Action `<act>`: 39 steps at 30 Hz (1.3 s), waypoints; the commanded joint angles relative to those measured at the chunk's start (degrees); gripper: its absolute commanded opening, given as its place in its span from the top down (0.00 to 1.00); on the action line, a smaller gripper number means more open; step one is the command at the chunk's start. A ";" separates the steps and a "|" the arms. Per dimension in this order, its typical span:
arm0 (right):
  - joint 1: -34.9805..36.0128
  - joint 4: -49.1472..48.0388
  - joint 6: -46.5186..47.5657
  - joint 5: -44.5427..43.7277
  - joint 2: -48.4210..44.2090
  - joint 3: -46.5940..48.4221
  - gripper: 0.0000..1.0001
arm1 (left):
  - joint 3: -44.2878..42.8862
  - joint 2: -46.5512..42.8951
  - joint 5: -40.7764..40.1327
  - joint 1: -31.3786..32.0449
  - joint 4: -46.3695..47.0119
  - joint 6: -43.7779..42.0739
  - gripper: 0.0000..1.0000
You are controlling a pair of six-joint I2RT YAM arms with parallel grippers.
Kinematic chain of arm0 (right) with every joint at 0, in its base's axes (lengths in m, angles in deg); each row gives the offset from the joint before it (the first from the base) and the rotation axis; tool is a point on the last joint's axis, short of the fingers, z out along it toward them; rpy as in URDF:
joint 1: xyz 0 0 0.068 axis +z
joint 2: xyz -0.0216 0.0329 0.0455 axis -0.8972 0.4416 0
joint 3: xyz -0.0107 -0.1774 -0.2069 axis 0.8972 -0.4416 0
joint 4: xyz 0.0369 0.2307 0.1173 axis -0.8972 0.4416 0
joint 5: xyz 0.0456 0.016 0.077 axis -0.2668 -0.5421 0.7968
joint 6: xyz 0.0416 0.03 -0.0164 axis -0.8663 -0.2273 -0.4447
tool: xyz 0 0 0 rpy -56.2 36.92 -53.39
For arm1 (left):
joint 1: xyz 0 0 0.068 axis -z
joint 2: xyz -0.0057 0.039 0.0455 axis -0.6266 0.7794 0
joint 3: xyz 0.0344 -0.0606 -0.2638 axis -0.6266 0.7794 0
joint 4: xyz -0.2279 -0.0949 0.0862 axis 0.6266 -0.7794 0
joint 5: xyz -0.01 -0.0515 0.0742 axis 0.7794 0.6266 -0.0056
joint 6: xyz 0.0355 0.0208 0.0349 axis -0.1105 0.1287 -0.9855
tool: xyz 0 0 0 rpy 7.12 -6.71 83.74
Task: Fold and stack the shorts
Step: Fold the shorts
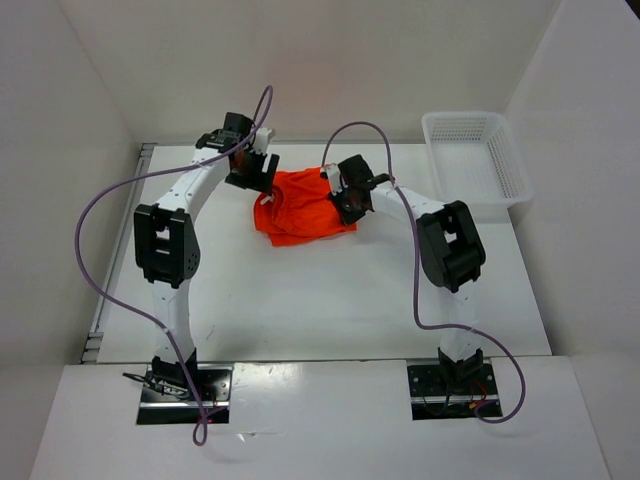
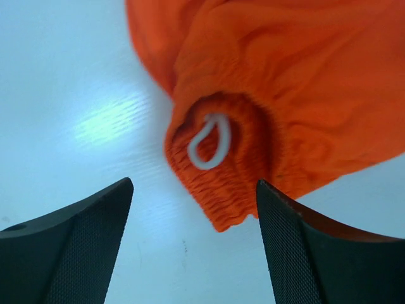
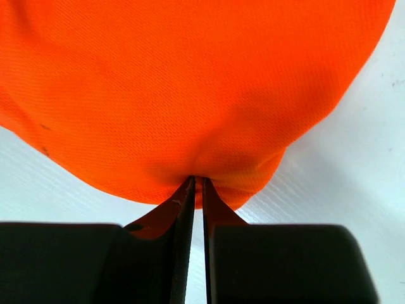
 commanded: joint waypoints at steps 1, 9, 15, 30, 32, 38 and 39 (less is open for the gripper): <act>1.18 0.79 2.31 -0.30 -1.47 3.43 0.86 | -4.87 -1.03 6.73 3.05 -1.69 -0.12 0.14; 1.18 0.79 3.46 -2.76 -3.13 3.34 0.81 | -6.82 7.41 0.77 5.96 1.55 -0.12 0.17; 1.18 1.40 5.38 -2.51 -4.37 1.23 0.70 | -4.61 8.56 0.84 3.50 3.92 -0.12 0.64; 2.33 1.94 5.39 -0.93 -4.89 1.66 0.59 | -0.55 0.48 19.91 -2.13 1.38 -0.12 0.75; 2.33 2.55 4.78 0.39 -4.89 2.28 0.57 | -3.11 -0.66 20.62 -2.13 0.07 -0.12 0.76; 2.33 2.55 4.16 -0.13 -4.19 2.81 0.56 | 2.14 -0.67 20.62 -3.44 0.76 -0.12 0.83; 2.33 2.55 4.16 -0.13 -4.19 2.81 0.56 | 3.72 -0.67 20.62 -3.45 1.63 -0.12 0.83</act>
